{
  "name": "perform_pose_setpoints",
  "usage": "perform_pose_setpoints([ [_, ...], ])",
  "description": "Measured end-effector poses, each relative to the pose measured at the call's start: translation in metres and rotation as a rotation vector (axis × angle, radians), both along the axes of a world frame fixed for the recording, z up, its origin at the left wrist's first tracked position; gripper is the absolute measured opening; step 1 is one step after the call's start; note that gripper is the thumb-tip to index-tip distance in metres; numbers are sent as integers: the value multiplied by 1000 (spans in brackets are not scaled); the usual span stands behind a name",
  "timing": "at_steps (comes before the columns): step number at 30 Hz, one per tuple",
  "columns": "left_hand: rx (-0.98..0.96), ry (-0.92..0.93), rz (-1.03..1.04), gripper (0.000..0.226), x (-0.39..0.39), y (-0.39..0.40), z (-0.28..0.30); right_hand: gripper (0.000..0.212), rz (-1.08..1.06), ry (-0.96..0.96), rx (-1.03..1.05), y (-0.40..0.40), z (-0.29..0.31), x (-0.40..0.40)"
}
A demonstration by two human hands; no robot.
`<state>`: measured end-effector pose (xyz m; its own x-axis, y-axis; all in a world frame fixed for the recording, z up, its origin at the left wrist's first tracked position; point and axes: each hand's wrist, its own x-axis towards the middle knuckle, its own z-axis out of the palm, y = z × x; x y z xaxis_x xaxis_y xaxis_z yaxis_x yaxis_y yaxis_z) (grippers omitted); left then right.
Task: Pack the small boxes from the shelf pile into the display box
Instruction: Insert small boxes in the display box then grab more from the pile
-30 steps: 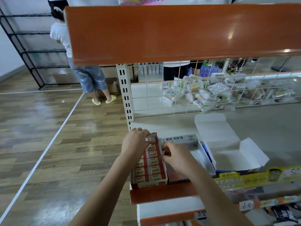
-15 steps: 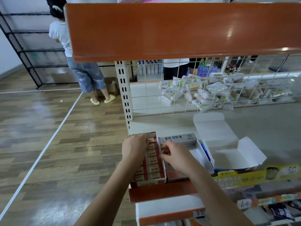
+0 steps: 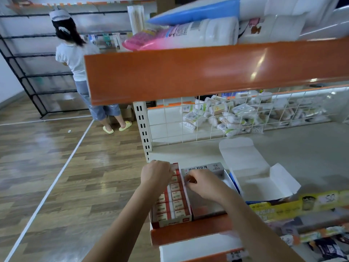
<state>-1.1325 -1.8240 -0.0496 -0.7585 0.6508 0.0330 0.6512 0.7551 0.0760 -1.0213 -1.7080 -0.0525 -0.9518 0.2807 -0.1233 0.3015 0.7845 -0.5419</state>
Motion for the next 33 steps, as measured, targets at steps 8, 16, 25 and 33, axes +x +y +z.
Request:
perform_pose_setpoints([
  [8, 119, 94, -361, 33, 29, 60, 51, 28, -174, 71, 394, 62, 45, 24],
  [16, -15, 124, -665, 40, 114, 189, 51, 35, -446, -88, 593, 165, 48, 125],
  [25, -10, 4, -840, 45, 264, 337, 28, 40, -708, -57, 490, 285, 26, 296],
  [33, -57, 29, -895, 45, 361, 460, 19, 28, -841, -45, 455, 370, 19, 414],
])
